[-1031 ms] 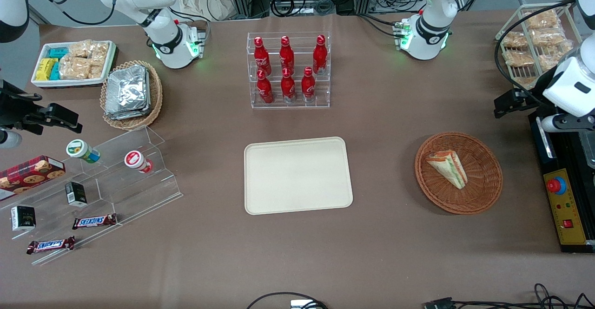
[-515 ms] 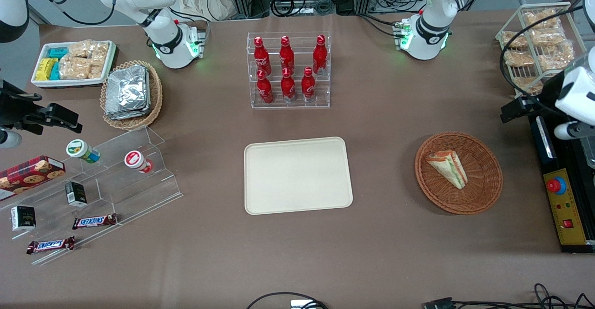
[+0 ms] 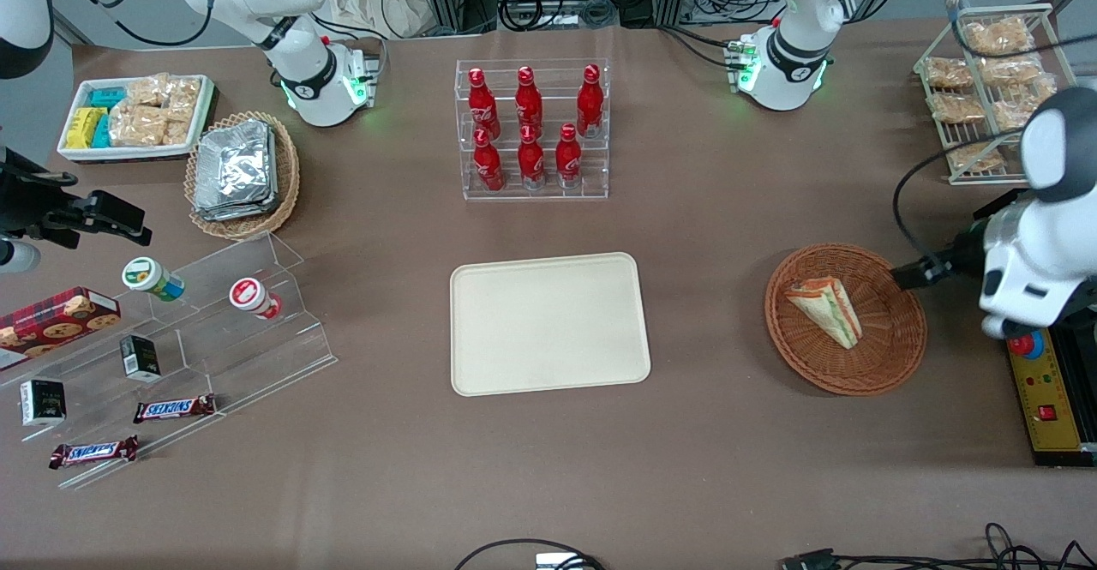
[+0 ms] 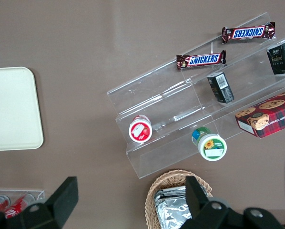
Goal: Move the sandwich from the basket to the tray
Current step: 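Move the left gripper over the wicker basket toward the sandwich, then lower the open left gripper and close it on the wrapped sandwich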
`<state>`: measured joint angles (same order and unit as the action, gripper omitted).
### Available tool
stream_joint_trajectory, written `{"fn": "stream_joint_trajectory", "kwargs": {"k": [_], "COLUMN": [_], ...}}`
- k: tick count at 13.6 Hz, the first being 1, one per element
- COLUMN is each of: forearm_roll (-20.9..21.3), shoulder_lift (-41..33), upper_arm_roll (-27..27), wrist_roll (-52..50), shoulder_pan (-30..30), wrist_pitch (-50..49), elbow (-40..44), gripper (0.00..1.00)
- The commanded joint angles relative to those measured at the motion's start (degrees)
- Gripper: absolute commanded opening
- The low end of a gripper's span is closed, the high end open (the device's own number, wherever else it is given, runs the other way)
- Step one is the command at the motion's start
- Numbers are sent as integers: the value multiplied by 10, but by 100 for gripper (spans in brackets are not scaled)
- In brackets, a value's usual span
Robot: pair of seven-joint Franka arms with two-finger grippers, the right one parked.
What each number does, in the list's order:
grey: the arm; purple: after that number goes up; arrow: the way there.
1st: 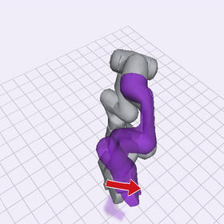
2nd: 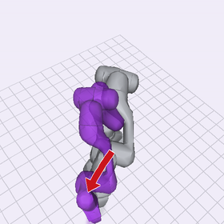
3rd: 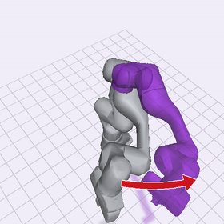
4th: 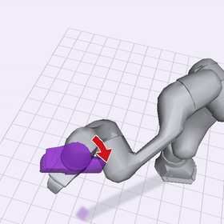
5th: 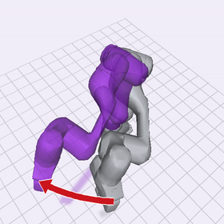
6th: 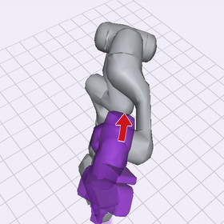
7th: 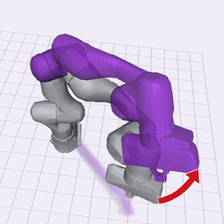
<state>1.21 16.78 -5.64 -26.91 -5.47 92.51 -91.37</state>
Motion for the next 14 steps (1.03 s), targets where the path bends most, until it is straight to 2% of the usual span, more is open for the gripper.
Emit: {"fn": "stream_joint_trajectory", "kwargs": {"k": [1, 8, 14], "forearm_roll": [6, 1, -7], "shoulder_lift": [46, 121, 130], "upper_arm_roll": [-2, -3, -3], "wrist_roll": [-48, -72, -96], "shoulder_pan": [4, 2, 3], "wrist_pitch": [28, 106, 178], "elbow": [5, -7, -66], "gripper": [96, 96, 97]}}
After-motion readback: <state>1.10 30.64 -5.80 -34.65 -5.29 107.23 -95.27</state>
